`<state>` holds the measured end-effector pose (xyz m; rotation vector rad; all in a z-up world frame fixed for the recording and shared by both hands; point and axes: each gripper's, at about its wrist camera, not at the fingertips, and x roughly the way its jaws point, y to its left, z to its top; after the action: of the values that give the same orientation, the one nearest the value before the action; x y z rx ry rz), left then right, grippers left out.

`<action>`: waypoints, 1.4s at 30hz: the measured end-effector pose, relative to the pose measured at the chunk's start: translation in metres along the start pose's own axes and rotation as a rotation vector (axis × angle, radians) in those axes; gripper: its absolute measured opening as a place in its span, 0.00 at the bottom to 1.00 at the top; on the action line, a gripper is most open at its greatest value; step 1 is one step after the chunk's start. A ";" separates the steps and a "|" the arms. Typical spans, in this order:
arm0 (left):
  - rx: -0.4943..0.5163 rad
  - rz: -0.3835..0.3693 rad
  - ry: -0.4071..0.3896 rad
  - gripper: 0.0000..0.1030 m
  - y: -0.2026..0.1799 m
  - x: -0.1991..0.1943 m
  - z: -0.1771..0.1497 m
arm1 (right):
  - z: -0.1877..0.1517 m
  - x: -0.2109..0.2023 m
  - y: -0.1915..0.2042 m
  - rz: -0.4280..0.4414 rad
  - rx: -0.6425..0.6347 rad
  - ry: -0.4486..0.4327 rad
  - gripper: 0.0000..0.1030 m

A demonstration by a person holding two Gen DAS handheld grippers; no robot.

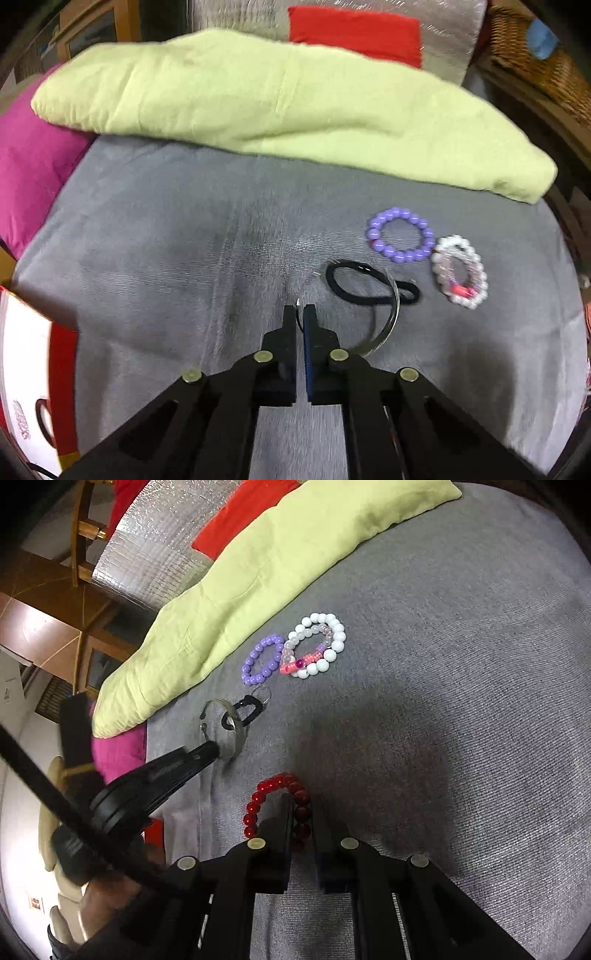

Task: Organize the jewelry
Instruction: 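Carry the red bracelet and silver bangle over the red-rimmed tray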

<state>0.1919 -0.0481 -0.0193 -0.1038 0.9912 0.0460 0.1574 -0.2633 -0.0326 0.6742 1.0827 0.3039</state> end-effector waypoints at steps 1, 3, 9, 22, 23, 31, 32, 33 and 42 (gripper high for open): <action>0.009 -0.005 -0.021 0.03 0.002 -0.010 -0.005 | 0.000 -0.002 -0.002 0.000 0.001 -0.005 0.10; 0.022 -0.003 -0.050 0.03 0.006 -0.024 -0.015 | -0.001 -0.005 -0.002 -0.002 0.000 -0.015 0.10; -0.010 -0.032 -0.078 0.03 0.036 -0.064 -0.059 | -0.005 -0.012 0.003 -0.015 -0.029 -0.041 0.10; -0.141 0.021 -0.224 0.03 0.116 -0.122 -0.112 | -0.021 -0.020 0.043 -0.008 -0.192 -0.090 0.10; -0.146 0.025 -0.225 0.03 0.118 -0.122 -0.114 | -0.022 -0.021 0.043 -0.009 -0.198 -0.092 0.10; -0.210 0.064 -0.281 0.03 0.154 -0.143 -0.129 | -0.032 -0.032 0.055 0.024 -0.235 -0.123 0.10; -0.226 0.067 -0.290 0.03 0.160 -0.146 -0.130 | -0.035 -0.035 0.058 0.030 -0.243 -0.126 0.10; -0.238 0.070 -0.296 0.03 0.165 -0.148 -0.132 | -0.038 -0.036 0.060 0.037 -0.246 -0.127 0.10; -0.394 0.137 -0.340 0.02 0.219 -0.164 -0.150 | -0.076 -0.033 0.105 0.108 -0.340 -0.063 0.10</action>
<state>-0.0409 0.1545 0.0217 -0.3768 0.6379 0.3740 0.0849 -0.1739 0.0355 0.4351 0.9081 0.5423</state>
